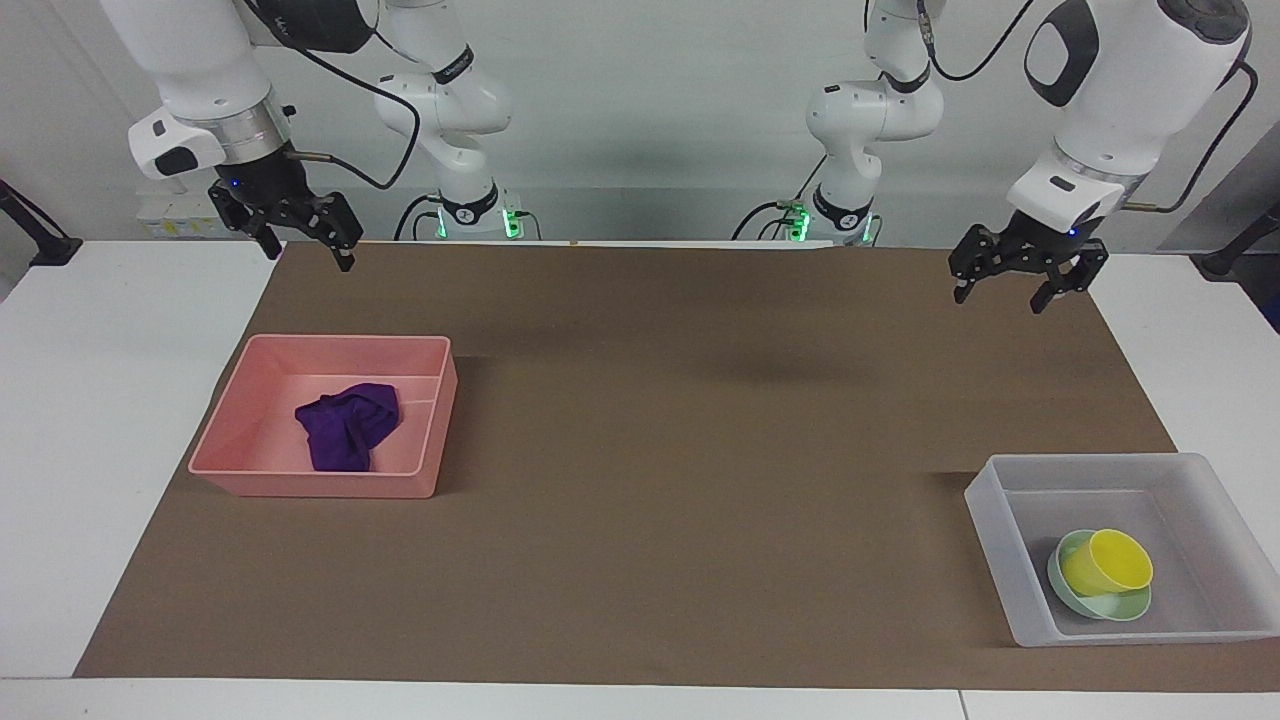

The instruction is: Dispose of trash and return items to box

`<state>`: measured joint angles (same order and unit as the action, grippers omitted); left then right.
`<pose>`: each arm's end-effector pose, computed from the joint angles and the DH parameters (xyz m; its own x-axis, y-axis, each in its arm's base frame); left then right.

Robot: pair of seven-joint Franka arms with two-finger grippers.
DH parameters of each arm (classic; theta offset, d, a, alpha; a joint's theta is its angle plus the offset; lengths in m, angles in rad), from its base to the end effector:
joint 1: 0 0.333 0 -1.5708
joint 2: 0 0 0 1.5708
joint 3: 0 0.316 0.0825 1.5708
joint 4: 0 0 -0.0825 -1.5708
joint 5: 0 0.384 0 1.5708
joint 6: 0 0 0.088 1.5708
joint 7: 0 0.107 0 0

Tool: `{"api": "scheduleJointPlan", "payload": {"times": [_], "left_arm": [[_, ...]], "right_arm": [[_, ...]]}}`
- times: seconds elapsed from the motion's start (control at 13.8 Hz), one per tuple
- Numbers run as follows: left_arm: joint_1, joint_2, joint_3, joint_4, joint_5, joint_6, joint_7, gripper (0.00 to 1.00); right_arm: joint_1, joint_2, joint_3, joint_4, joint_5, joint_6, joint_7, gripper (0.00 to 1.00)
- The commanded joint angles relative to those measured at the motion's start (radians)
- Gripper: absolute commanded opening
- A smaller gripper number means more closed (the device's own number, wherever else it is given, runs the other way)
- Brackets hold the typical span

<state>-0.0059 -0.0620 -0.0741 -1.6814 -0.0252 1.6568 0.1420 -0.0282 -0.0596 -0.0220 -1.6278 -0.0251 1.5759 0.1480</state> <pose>0.5403 -0.0470 0.6135 0.9751 -0.2180 0.0397 -0.2187 -0.9757 0.0151 0.5353 -0.0299 0.6306 0.9804 -0.1967 0.0111 -0.1969 -0.9802 0.0224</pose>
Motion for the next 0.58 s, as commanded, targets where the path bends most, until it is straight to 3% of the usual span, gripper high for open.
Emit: {"api": "scheduleJointPlan", "payload": {"times": [0.0,0.29,0.51], "left_arm": [[-0.002,-0.001,0.007,0.051,0.016,-0.083,0.013,1.00],[-0.002,0.036,0.008,0.147,0.021,-0.160,0.011,1.00],[0.003,0.039,0.008,0.147,0.019,-0.163,0.010,1.00]], "right_arm": [[-0.006,-0.026,-0.003,-0.024,0.014,-0.004,-0.022,1.00],[-0.006,-0.025,-0.003,-0.024,0.014,-0.004,-0.024,1.00],[-0.006,-0.026,-0.003,-0.024,0.014,-0.004,-0.024,1.00]]}}
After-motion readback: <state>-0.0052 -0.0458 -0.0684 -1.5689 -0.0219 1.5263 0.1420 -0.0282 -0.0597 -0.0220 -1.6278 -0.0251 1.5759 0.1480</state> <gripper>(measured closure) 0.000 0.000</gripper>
